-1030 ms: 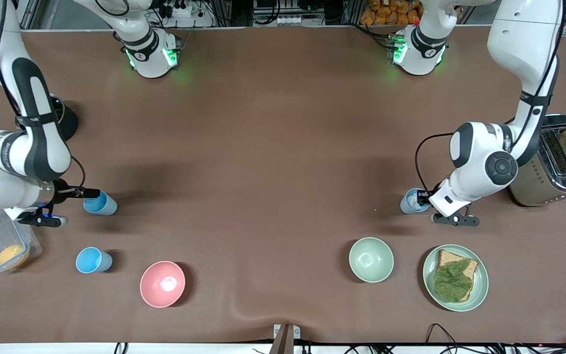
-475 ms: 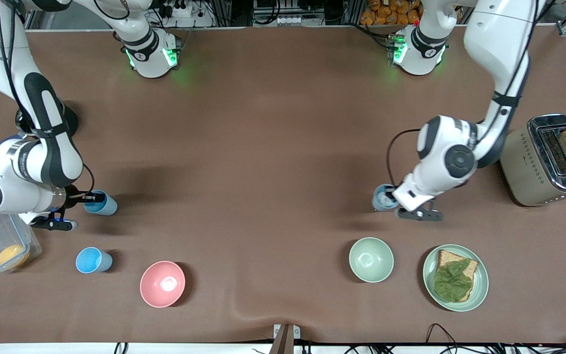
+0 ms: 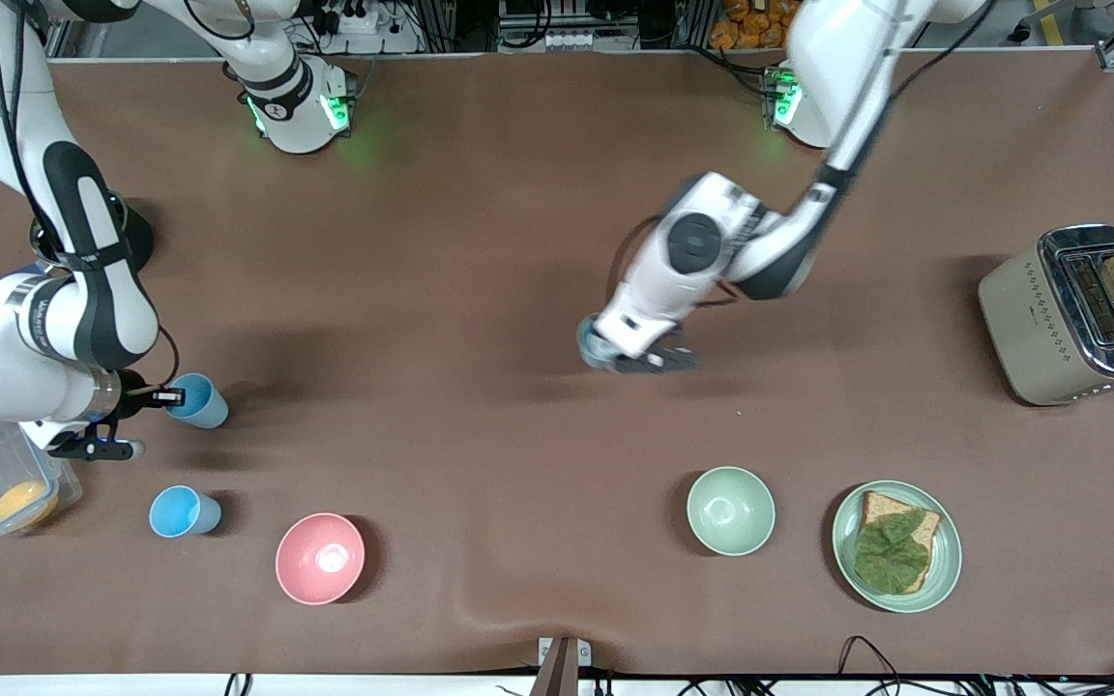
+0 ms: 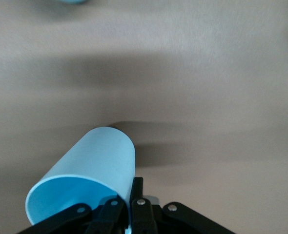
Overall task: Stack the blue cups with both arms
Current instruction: 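Carry the cup with the left gripper toward the table middle, then set the cup down with the left gripper while the right gripper approaches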
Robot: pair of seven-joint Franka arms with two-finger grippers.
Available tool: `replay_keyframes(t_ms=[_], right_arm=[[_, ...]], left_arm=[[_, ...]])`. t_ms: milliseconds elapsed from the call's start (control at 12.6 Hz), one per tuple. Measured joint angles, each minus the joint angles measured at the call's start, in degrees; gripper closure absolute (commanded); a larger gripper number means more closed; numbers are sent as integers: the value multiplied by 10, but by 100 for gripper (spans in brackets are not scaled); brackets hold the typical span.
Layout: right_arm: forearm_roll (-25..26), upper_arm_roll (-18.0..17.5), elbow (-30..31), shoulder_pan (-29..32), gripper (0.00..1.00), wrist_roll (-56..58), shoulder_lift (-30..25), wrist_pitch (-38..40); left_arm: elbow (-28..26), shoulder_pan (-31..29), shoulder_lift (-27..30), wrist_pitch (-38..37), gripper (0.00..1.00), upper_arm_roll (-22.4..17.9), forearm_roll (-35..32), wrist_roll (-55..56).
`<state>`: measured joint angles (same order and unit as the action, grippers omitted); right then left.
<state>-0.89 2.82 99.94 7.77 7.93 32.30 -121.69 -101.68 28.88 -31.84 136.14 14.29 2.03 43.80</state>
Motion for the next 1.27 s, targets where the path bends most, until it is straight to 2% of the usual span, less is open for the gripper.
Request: replay_keyframes(t_ms=[158,238,317,396,634,871,1109,1267], right_arm=[[-1,-3,-27,-1,100,0,-7,48],[-6,-4,-52,-1,100,0,-11,94],[-22,-7,-82,-2,100,0,-14,143],[-44,-10,-106,-4,100,0,-18,183],[-84,-20,-136,-45,100,-2,-22,233],[-92,-26,-142,-143,100,-74,-28,255],[-102,-28,-142,-276,100,-242,-36,243],[-129,-28,-136,-332,100,-306,-35,223]], left_arm=[[29,46,-34,1,100,-3,-4,54],[40,62,-48,3,89,-5,-17,81],[49,75,-60,8,35,-6,-38,113],[56,81,-68,10,0,-6,-51,140],[74,82,-72,11,0,-11,-58,168],[92,71,-45,6,0,-15,-58,203],[104,57,53,-92,0,-17,-59,251],[105,21,135,-171,0,-19,-60,253]])
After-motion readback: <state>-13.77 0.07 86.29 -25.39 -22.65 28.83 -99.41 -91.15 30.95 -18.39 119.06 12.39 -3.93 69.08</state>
